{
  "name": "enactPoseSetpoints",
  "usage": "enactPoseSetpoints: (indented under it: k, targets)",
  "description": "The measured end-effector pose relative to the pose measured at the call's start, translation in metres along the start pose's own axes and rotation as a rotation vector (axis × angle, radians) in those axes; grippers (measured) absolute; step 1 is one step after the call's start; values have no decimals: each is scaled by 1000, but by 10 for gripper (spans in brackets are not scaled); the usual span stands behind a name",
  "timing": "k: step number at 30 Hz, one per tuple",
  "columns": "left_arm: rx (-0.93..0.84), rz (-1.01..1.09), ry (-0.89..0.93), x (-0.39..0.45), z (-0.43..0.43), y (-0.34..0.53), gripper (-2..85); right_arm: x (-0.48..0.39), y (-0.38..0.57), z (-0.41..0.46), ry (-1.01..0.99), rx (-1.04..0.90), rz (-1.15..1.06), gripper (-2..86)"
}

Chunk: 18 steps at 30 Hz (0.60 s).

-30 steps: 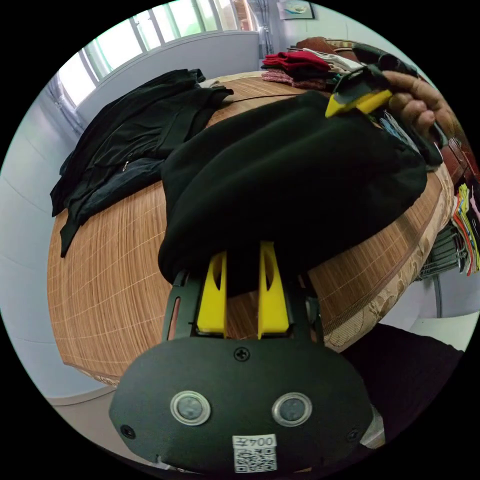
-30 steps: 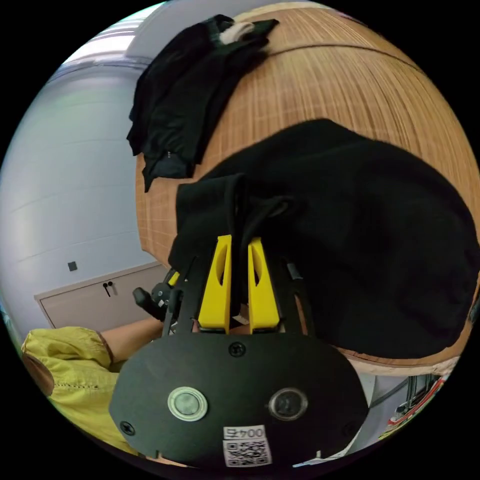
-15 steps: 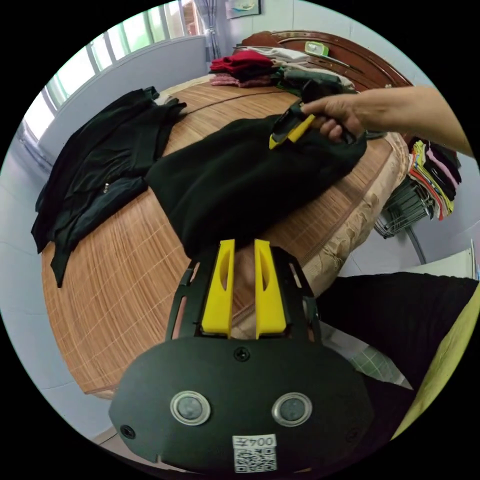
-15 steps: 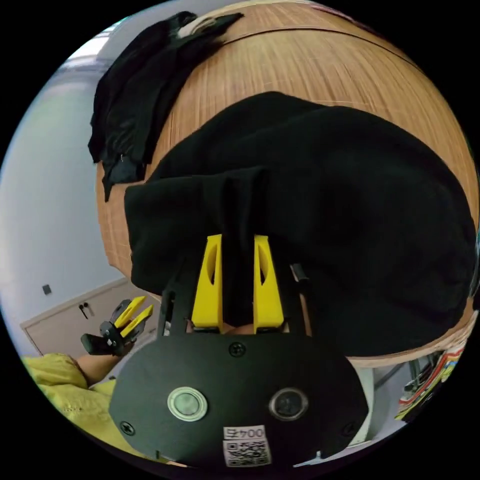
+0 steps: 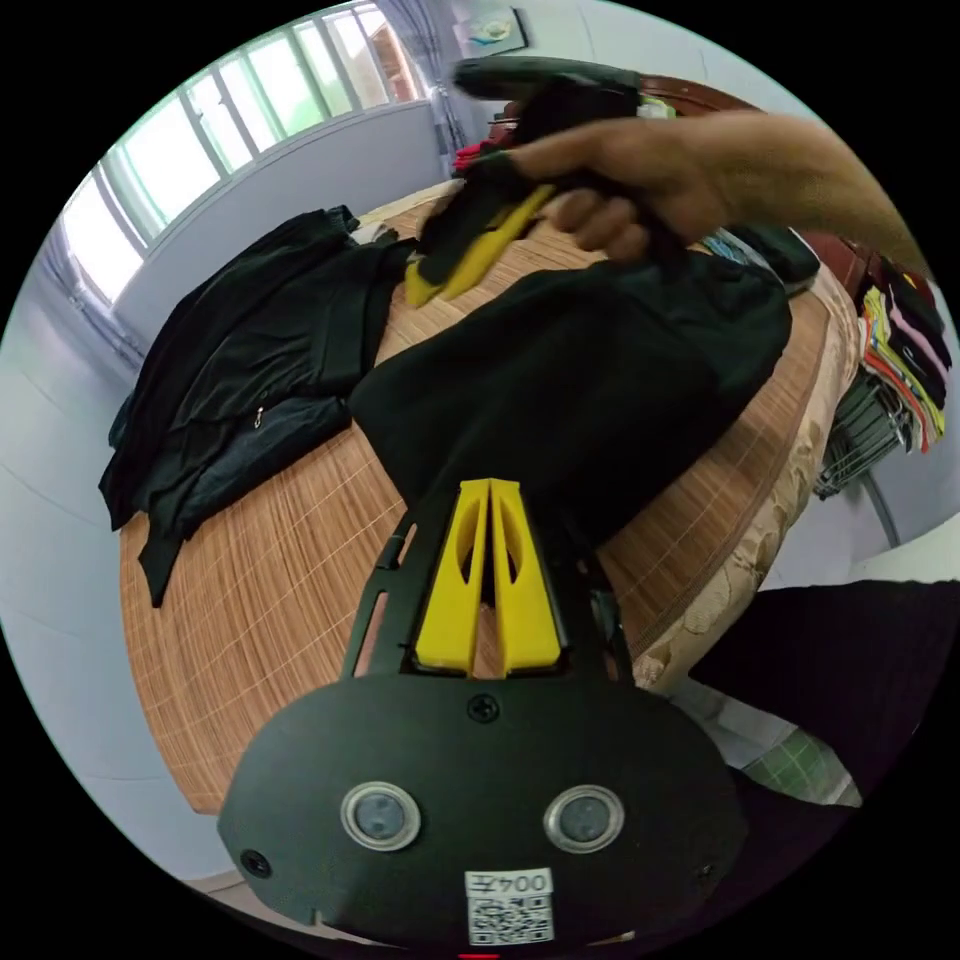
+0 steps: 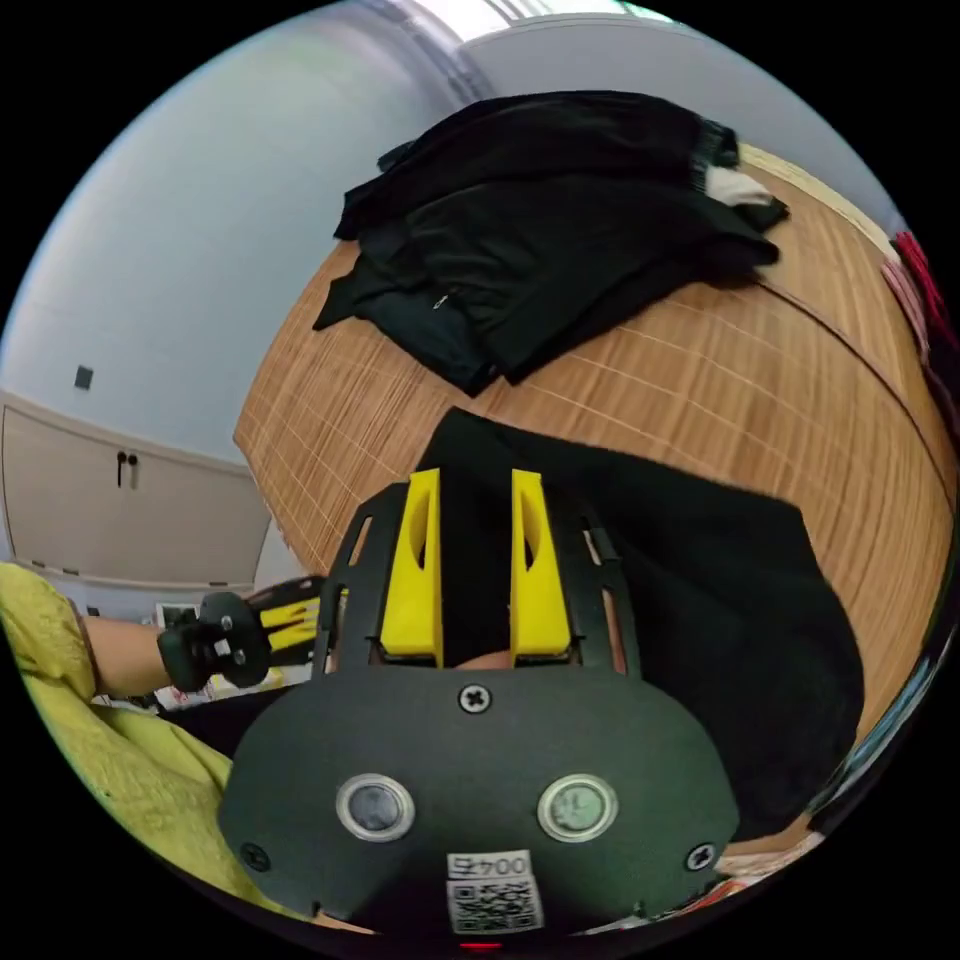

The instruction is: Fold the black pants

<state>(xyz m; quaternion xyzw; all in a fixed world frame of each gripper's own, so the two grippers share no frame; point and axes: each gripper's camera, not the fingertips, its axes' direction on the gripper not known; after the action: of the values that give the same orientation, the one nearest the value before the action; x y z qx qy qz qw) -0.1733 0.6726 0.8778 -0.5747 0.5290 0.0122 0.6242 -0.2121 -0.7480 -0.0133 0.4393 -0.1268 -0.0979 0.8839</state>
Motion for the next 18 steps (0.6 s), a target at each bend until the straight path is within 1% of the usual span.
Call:
enactPoseSetpoints:
  k: [3,6,9,10,11,13,15,17,18]
  targets:
    - [9,27,-19,8,-3,0,8,-13,-30,24,-1,-61,-89,114]
    - [22,49,-30,11,-7,-2,7,-25,-47,47,-7,-207,-128,113]
    - [5,107,-21,16,-2,-6,7,-44,-49,66,146,-314,-209,78]
    - [-20,157,-8,21,5,-7,7,-48,-49,72,190,-346,-231,60]
    - [-44,207,-15,27,12,-7,7,-48,-51,76,225,-348,-212,47]
    - [-41,281,-51,38,19,-7,8,-43,-54,82,227,-360,-142,37]
    - [-49,309,-66,43,24,-11,8,-35,-52,92,195,-387,-67,39]
    - [-74,307,-65,44,27,-20,10,-23,-44,88,105,-349,58,49]
    - [-80,300,-58,43,27,-23,10,-20,-42,83,72,-331,86,52]
